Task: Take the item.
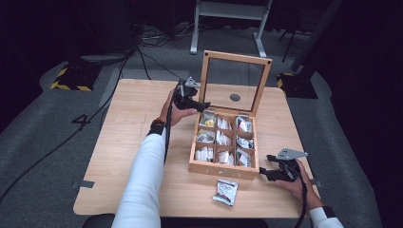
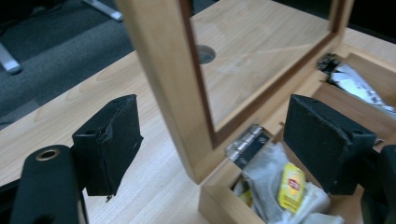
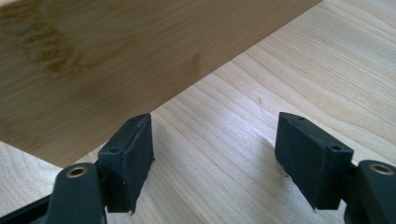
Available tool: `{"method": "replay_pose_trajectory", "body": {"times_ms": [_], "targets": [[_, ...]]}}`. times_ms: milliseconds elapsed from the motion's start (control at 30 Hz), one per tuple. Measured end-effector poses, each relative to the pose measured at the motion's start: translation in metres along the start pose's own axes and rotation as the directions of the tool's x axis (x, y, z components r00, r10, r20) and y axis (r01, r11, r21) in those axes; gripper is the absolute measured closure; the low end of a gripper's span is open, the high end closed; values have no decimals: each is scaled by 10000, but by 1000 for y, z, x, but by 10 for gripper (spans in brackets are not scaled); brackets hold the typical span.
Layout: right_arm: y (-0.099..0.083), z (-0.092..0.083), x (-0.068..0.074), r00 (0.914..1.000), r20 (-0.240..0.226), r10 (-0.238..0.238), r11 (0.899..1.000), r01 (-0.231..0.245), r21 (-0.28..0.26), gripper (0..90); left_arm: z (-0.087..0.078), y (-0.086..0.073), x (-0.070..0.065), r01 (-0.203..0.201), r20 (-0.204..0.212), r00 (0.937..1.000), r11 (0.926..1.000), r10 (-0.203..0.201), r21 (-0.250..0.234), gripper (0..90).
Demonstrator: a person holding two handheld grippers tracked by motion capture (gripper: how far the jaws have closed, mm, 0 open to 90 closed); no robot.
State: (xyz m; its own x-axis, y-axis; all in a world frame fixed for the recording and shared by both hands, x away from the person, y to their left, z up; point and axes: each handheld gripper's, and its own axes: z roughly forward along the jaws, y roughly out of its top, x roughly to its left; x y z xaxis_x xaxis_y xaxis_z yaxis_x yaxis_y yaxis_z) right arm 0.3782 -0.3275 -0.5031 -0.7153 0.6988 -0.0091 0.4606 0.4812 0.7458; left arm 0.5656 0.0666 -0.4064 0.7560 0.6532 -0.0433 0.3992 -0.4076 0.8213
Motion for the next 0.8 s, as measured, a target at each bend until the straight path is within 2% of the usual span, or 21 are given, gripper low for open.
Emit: {"method": "replay_pose_trajectory", "body": {"times_ms": [167, 400, 433, 667, 800], "targets": [[0, 0, 0, 10000, -5, 7, 10000, -7, -12, 280, 7, 0, 4, -13, 38, 10000, 9999, 12, 137, 194], [0, 1, 0, 10000, -25, 37, 10000, -37, -34, 282, 18, -1, 6, 219, 154, 9996, 9996, -222, 164, 199], [0, 1, -1, 10000, -26, 44, 10000, -44, -40, 282, 20, 0, 6, 200, 87, 9998, 9997, -202, 147, 200], [0, 0, 0, 10000, 0, 62, 10000, -62, -43, 281, 26, 6, 4, 425, 392, 9984, 9989, -417, -196, 243], [0, 0, 0, 10000, -7, 61, 10000, -61, -41, 280, 32, 9, 0, 275, 401, 9988, 9994, -267, -197, 281]]}}
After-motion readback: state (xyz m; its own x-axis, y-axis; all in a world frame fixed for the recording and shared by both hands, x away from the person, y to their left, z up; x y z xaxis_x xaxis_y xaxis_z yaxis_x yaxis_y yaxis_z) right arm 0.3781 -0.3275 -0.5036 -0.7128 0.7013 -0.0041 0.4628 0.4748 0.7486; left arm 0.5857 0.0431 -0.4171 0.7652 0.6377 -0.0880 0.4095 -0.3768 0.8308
